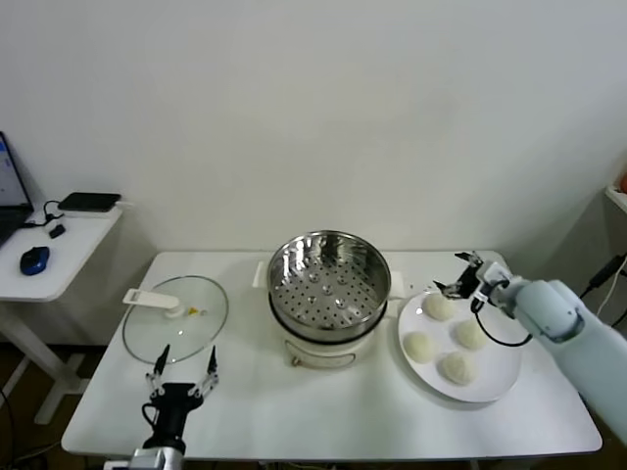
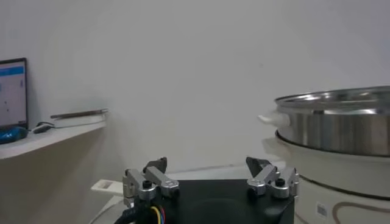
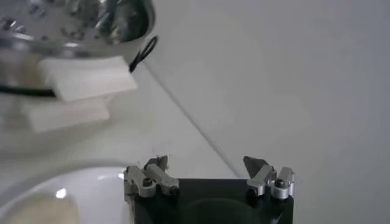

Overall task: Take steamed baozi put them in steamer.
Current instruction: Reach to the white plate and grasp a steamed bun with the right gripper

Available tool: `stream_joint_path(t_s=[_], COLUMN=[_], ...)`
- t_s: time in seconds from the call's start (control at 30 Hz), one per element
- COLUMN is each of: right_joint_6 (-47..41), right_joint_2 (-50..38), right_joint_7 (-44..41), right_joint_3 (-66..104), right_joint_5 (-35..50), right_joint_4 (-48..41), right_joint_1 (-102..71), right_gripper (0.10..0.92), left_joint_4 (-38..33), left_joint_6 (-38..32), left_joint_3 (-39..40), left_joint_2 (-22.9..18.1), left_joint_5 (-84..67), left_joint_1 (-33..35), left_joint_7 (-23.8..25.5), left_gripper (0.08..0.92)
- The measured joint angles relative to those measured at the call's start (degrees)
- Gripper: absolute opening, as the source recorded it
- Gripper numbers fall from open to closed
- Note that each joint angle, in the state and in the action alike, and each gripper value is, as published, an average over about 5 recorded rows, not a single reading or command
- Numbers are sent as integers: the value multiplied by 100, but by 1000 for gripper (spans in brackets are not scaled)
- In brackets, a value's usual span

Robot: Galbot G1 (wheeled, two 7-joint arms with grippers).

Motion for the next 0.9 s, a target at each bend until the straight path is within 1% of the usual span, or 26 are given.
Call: stream_joint_path(t_s=[0.2, 0.33, 0.47, 0.63, 0.9], right_joint_6=[442, 789, 1116, 1413, 1785], right_joint_2=[-44, 136, 419, 779, 1265], right_joint_7=[-964, -1516, -1962, -2307, -2547], right_joint_3=[-2156, -3468, -4483, -5118, -5324], right_joint_5=[44, 99, 189, 249, 77], right_joint_4=[-589, -1083, -1591, -2132, -2845], right_joint_1=[1916, 2987, 3711, 4124, 4094], right_gripper=[823, 823, 823, 823, 823], left_joint_4=[54, 108, 160, 211, 282], left_joint_6=[-91, -152, -216, -259, -291], left_joint_3=[31, 29, 33, 13, -17], left_joint_2=[0, 0, 0, 0, 0], left_joint_5=[66, 108, 149, 187, 200], left_joint_1=[22, 50, 50, 24, 23], left_joint_7=[16, 30, 33, 42, 80], left_gripper=[823, 823, 823, 823, 823])
